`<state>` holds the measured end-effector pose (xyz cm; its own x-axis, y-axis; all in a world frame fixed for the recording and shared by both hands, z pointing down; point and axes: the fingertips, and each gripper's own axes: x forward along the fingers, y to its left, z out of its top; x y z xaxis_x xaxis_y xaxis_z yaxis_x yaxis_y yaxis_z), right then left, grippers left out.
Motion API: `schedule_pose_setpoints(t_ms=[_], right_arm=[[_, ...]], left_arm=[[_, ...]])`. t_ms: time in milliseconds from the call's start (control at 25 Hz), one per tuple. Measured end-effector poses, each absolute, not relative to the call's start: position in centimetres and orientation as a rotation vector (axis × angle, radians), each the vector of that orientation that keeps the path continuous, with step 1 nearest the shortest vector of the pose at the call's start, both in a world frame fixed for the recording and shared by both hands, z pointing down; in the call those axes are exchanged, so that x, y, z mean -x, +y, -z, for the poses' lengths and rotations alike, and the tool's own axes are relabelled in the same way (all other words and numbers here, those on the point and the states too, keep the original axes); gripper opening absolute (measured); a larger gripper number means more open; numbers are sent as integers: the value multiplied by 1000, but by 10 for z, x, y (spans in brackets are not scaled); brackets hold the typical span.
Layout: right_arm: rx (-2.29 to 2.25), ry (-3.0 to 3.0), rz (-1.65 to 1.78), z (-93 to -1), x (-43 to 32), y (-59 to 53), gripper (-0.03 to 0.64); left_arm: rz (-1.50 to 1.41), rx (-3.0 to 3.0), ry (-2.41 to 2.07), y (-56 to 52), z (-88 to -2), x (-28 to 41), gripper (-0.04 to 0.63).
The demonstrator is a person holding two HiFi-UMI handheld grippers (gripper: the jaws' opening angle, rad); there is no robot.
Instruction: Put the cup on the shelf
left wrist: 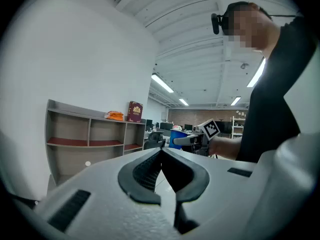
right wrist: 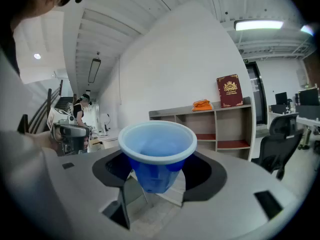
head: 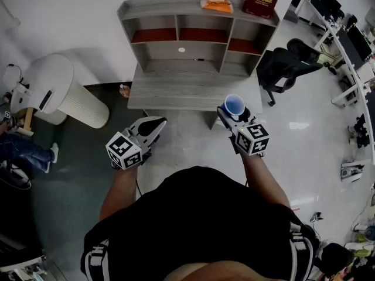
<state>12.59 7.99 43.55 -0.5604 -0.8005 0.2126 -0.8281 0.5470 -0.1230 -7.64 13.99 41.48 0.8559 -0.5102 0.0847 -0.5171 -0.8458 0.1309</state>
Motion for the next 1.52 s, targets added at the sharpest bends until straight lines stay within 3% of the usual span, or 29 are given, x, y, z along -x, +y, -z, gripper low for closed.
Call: schedule_pose_setpoints(t_ms=[1160,1520], right_arm=[[-1260,-2774,-311,-438,-216,25,295],[-1218,-2762,-294,-442,-218,11,295]], left_arm=[[-130,-2870,-854,94,-416,-50,17],[-162,-2833,-938,81,-422,-49,17]])
